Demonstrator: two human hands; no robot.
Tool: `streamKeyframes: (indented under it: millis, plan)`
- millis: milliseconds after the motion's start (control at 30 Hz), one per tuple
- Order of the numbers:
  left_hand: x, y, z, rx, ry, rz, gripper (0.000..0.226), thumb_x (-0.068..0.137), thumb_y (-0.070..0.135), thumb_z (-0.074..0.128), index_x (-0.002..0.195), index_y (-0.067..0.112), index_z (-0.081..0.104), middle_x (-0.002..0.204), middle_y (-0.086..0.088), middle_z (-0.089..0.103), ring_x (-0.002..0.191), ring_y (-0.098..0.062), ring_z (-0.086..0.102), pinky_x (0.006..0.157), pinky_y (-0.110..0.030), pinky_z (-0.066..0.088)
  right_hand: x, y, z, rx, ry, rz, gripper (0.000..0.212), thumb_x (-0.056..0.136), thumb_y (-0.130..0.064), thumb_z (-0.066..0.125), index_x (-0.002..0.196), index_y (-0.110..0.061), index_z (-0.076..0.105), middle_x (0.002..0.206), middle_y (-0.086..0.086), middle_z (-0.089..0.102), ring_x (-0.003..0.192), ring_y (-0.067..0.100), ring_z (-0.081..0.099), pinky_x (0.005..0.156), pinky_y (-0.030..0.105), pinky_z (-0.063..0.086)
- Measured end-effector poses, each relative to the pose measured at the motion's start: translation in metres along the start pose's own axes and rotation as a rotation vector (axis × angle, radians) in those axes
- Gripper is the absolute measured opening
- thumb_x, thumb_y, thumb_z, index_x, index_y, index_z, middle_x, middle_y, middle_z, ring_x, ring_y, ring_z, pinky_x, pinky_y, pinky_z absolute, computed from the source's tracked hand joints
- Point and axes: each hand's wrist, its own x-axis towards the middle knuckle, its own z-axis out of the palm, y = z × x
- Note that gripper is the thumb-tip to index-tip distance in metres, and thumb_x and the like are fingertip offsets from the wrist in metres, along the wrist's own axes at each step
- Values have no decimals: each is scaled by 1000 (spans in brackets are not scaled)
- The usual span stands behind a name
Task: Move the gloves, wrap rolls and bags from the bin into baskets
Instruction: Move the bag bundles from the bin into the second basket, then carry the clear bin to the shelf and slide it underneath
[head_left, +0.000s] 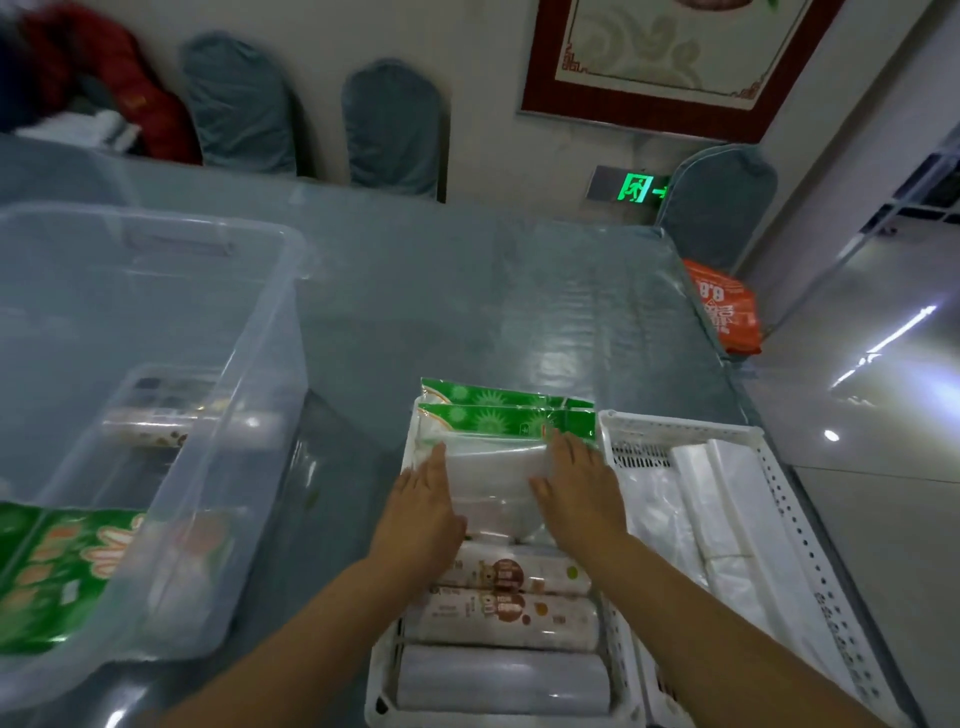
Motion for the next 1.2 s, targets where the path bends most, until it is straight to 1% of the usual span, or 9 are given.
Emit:
streamKeyframes:
  millis: [67, 167, 300, 433, 600, 733, 867, 1033, 1200]
  plan:
    - [-2, 4, -9, 34, 68, -28, 79, 83, 19, 54, 146, 7, 8, 143, -14, 38, 125, -29, 40, 107, -38, 31, 4, -5, -12, -28, 87, -21, 56, 91, -36, 48, 139, -13, 30, 141, 8, 41, 127, 25, 37, 105, 37, 34]
    - [-5, 14, -34, 125, 160, -31, 68, 85, 23, 52, 144, 10, 20, 139, -10, 39, 122, -27, 42, 101, -35, 32, 13, -22, -31, 10, 139, -83, 48, 90, -29, 49, 134, -11, 40, 133, 8, 49, 120, 25, 42, 101, 37, 33]
    - [-15, 33, -87, 199, 337, 34, 47, 82, 22, 51, 129, 19, 44, 123, -4, 53, 109, -25, 50, 88, -33, 37, 24, -67, -53, 147, 195, -194, 40, 84, -14, 54, 123, -6, 52, 119, 14, 60, 108, 31, 51, 93, 38, 39]
    - [-33, 36, -154, 218, 466, 60, 41, 82, 22, 54, 122, 19, 52, 123, -5, 57, 111, -27, 52, 91, -36, 39, 29, -126, -73, 256, 198, -312, 38, 84, -14, 54, 121, -8, 56, 119, 14, 62, 107, 32, 55, 93, 37, 40]
    - [-67, -22, -233, 253, 569, -16, 35, 86, 24, 52, 122, 22, 54, 122, -3, 58, 111, -26, 51, 90, -36, 40, 22, -209, -91, 376, 185, -390, 32, 83, -11, 53, 113, -12, 62, 113, 12, 64, 103, 31, 58, 88, 35, 42]
    - [-90, -97, -281, 267, 570, -123, 33, 87, 21, 53, 120, 21, 57, 122, -5, 58, 112, -27, 51, 88, -36, 42, 13, -265, -91, 411, 146, -396, 27, 86, -13, 51, 110, -12, 62, 113, 11, 63, 102, 31, 57, 87, 38, 44]
    - [-104, -176, -320, 354, 499, -242, 32, 87, 18, 51, 118, 19, 56, 122, -6, 57, 114, -28, 51, 86, -36, 43, 5, -308, -81, 402, 97, -276, 25, 91, -25, 50, 111, -13, 58, 113, 8, 58, 97, 28, 57, 77, 32, 41]
    - [-113, -254, -351, 568, 395, -336, 30, 86, 19, 54, 115, 10, 52, 119, -11, 56, 111, -31, 50, 85, -37, 43, -2, -333, -77, 422, 64, -4, 41, 85, -29, 58, 122, -15, 48, 117, 10, 58, 97, 29, 58, 74, 29, 39]
    - [-110, -291, -360, 413, 359, -307, 12, 86, 5, 50, 98, 5, 49, 98, -16, 63, 86, -35, 62, 69, -34, 45, -15, -354, -71, 411, 52, 170, 26, 81, -18, 59, 101, -10, 45, 100, 15, 60, 87, 31, 58, 65, 30, 38]
